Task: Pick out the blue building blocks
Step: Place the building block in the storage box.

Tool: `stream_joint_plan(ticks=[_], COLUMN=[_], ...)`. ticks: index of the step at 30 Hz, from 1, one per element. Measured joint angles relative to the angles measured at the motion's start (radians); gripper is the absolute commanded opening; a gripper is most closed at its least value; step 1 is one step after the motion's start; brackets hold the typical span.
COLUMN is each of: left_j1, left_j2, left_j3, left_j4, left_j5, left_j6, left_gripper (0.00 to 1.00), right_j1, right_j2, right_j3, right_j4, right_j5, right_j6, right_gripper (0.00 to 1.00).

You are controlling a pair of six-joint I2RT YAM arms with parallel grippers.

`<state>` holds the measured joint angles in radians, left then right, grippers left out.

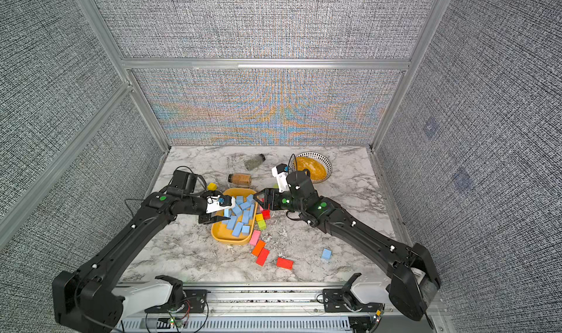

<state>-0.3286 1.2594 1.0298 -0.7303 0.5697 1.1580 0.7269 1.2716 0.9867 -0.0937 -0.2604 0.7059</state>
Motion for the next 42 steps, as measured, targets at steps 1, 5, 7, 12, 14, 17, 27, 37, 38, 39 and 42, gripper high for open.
stream_joint_plan(ticks=[1,5,7,12,14,17,27,37,38,39,42], left_j1=[-0.003,-0.029,-0.04,-0.076,-0.09,-0.112,-0.158,-0.16,-0.161,-0.161,-0.161], left_j2=[0.027,0.132,0.177,0.257,0.285,0.333,0.478,0.456,0.452,0.45,0.441], left_j3=[0.014,0.064,0.087,0.125,0.138,0.161,0.265,0.306,0.318,0.339,0.408], left_j4=[-0.011,-0.051,-0.064,-0.09,-0.102,-0.116,-0.191,-0.245,-0.249,-0.262,-0.287], left_j5=[-0.024,-0.133,-0.188,-0.313,-0.352,-0.407,-0.573,-0.569,-0.564,-0.552,-0.499], left_j6=[0.021,0.122,0.17,0.281,0.302,0.312,0.278,0.226,0.212,0.187,0.086], left_gripper=[0.49,0.5,0.5,0.53,0.54,0.55,0.76,0.85,0.85,0.85,0.86], right_j1=[0.002,0.01,0.013,0.026,0.026,0.026,0.026,0.024,0.023,0.021,0.003], right_j2=[-0.019,-0.116,-0.163,-0.261,-0.278,-0.282,-0.225,-0.208,-0.208,-0.208,-0.211], right_j3=[-0.014,-0.113,-0.169,-0.273,-0.287,-0.295,-0.255,-0.21,-0.202,-0.19,-0.157], right_j4=[-0.013,-0.034,-0.034,-0.037,-0.036,-0.037,-0.056,-0.103,-0.106,-0.122,-0.165], right_j5=[0.026,0.112,0.145,0.211,0.227,0.237,0.236,0.238,0.245,0.252,0.262], right_j6=[0.013,0.078,0.112,0.185,0.202,0.219,0.225,0.239,0.241,0.241,0.247], right_gripper=[0.7,0.69,0.69,0.69,0.69,0.69,0.7,0.69,0.69,0.69,0.69])
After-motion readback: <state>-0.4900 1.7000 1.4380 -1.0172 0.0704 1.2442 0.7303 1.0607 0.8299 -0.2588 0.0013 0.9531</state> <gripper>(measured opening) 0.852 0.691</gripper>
